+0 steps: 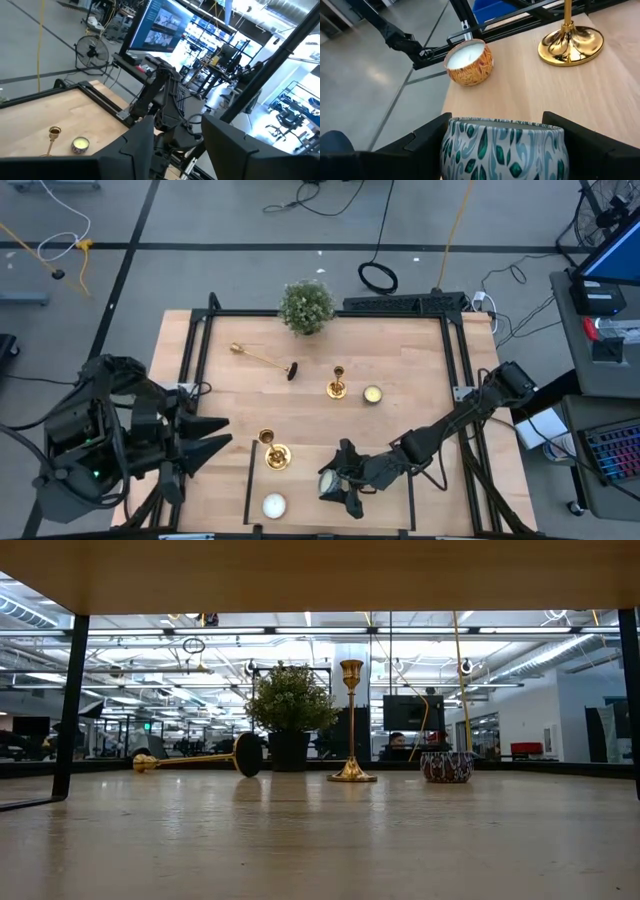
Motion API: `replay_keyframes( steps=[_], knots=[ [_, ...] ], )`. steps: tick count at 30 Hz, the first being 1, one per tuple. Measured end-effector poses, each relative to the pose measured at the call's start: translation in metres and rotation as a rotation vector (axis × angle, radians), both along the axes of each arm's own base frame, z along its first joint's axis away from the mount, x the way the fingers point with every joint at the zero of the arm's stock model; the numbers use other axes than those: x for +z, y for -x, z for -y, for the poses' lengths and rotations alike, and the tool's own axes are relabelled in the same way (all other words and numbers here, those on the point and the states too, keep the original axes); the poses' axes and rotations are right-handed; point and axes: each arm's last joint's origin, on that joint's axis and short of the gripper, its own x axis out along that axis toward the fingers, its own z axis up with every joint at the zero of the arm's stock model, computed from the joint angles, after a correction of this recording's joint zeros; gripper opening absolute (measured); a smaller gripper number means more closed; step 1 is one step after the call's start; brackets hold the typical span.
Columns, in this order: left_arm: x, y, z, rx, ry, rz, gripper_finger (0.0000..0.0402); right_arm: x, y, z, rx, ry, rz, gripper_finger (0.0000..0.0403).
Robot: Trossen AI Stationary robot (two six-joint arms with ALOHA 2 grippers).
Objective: Pick & Place candle stick holders
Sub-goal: Put the light blue scented candle on the shelf
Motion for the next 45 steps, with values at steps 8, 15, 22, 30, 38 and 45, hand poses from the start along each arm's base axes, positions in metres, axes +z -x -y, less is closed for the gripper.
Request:
replay_keyframes(
  steps=[8, 15, 22, 30, 38, 45],
  knots=[
    [0.000, 0.000, 0.000, 0.016, -0.010, 0.004, 0.0154, -0.004, -0.001, -0.001, -0.012, -0.021, -0.021, 0.0287],
    [0.000, 0.000, 0.000, 0.017, -0.007, 0.006, 0.0162, -0.014, 0.000, -0.009, 0.009, -0.058, -0.061, 0.0287],
    [0.000, 0.000, 0.000, 0.018, -0.007, 0.006, 0.0174, -0.013, 0.004, -0.018, 0.032, -0.057, -0.046, 0.0288],
    [0.000, 0.000, 0.000, 0.018, -0.007, 0.006, 0.0159, -0.007, 0.007, -0.026, 0.064, -0.076, 0.016, 0.0289],
    [0.000, 0.000, 0.000, 0.018, -0.007, 0.006, 0.0158, -0.006, 0.006, -0.024, 0.037, -0.064, 0.027, 0.0289],
    [0.000, 0.000, 0.000, 0.018, -0.003, 0.007, 0.0170, -0.006, 0.005, -0.023, 0.027, -0.091, 0.018, 0.0289]
  ],
)
